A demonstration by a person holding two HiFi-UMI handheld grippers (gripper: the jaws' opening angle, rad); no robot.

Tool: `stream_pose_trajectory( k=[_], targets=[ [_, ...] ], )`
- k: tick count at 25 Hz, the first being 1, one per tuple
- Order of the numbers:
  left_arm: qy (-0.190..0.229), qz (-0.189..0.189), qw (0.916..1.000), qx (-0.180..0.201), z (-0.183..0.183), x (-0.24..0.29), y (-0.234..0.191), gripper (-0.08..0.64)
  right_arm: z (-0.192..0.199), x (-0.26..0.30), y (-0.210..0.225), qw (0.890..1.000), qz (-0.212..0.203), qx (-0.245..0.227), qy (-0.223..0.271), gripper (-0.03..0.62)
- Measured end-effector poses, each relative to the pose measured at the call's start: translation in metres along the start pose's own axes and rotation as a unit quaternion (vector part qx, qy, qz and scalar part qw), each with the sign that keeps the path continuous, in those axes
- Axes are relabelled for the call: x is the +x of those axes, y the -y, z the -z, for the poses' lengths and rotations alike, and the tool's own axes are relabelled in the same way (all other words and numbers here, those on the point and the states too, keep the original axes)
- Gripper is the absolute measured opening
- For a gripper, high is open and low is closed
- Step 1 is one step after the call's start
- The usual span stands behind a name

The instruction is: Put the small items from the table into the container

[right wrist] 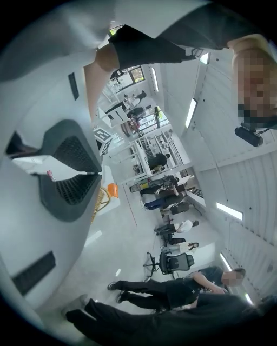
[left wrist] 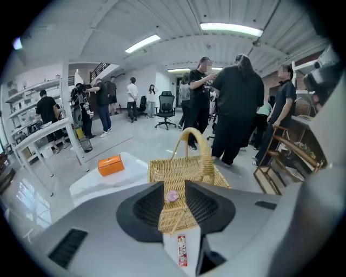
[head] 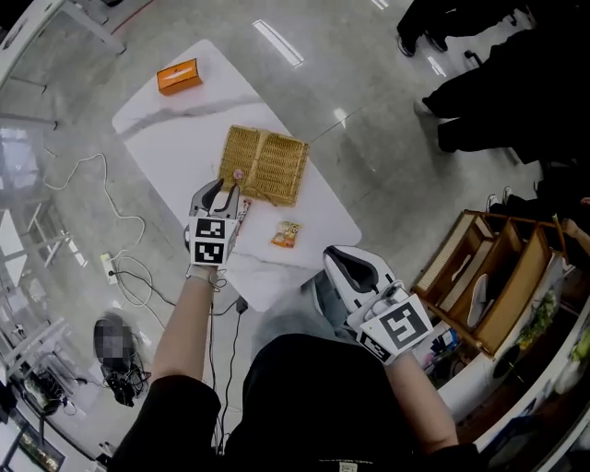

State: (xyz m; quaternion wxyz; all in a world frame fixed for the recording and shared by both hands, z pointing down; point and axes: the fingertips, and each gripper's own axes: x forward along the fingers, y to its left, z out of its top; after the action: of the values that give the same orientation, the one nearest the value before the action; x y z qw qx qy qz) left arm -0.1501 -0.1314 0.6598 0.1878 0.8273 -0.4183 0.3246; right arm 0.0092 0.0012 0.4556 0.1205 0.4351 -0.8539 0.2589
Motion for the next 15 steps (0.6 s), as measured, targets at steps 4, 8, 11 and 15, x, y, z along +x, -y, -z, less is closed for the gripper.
stream_pose_trajectory(
  k=[4, 8, 11, 15],
  targets=[
    [0.033, 0.007, 0.9994, 0.005, -0.025, -0.035, 0.015, 0.103, -0.02, -0.002, -0.004, 1.0, -0.002, -0.016, 0.017, 0.011],
    [0.084, 0.014, 0.9963, 0.014, -0.065, -0.083, 0.037, 0.103, -0.037, -0.01, -0.012, 0.999, -0.005, -0.025, 0.029, 0.011],
    [0.126, 0.011, 0.9918, 0.02, -0.097, -0.12, 0.046, 0.103, -0.052, -0.008, -0.015, 0.998, -0.015, -0.032, 0.046, 0.011],
    [0.167, -0.005, 0.9855, 0.029, -0.13, -0.172, 0.053, 0.103, -0.08, -0.006, -0.031, 0.995, -0.042, -0.043, 0.076, 0.011]
  ],
)
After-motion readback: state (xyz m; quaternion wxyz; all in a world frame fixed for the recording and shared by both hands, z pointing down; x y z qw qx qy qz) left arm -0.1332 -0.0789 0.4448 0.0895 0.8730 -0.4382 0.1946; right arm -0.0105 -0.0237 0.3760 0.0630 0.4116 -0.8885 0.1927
